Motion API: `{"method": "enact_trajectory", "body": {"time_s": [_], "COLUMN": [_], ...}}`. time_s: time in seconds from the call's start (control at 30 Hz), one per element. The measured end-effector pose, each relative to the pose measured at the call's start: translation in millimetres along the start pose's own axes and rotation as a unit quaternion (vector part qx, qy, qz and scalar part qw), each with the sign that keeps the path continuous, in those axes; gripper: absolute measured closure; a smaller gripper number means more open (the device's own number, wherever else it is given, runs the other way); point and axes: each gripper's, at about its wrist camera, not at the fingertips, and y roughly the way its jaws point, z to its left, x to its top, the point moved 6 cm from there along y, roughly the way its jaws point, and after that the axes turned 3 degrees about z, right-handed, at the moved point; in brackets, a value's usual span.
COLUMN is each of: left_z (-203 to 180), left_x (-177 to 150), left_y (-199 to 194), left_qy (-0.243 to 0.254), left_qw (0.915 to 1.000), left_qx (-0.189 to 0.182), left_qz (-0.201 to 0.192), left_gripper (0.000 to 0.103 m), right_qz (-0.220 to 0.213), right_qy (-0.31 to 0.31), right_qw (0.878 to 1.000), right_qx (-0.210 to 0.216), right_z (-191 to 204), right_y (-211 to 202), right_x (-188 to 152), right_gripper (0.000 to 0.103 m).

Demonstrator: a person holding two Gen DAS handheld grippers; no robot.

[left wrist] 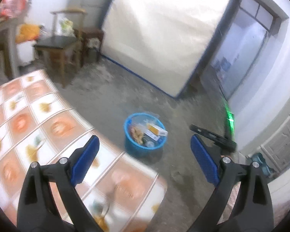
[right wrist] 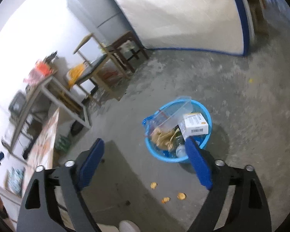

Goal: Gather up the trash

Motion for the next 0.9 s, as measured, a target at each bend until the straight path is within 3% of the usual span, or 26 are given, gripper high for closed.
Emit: {"method": "enact_trajectory", "body": {"time_s": [0.2, 0.4, 0.5, 0.67, 0.77, 0.9], "left_z": [15, 41, 59, 83, 89, 82], "left_x": [-58, -113, -141, -183, -201, -208], "left_y": [-56, -95, -104, -120, -128, -136], "left_qy": [-0.028, -0.1, -0.138, -0.178, -0.189, -0.198], "left_qw": [0.9956, 0.9808, 0.9659, 0.9289, 0.9113, 0.8982], "left_qx": [0.071, 0.142, 0.198, 0.315, 0.358, 0.381], "left_qz": [-0.054, -0.09, -0.094, -0.079, -0.075, -0.096], "left_gripper": [0.01, 0.009, 0.008, 0.008, 0.008, 0.008], "right_qz": [-0.068, -0.089, -0.074, -0.077, -0.093, -0.087], "right_qy": [-0.117, -0.223, -0.232, -0.254, -0.269, -0.276], "right_qw": [0.989, 0.966, 0.967, 0.96, 0.953, 0.949], "right_qx": [-0.058, -0.095, -0.074, -0.09, -0.106, -0.122], "right_z": [101, 189, 222, 259, 272, 278], "right_y": [-68, -93, -95, -100, -105, -104], "right_x": [-49, -96, -119, -155, -172, -181], "right_gripper": [0.006, 0.006, 0.006, 0.006, 0.006, 0.006]}}
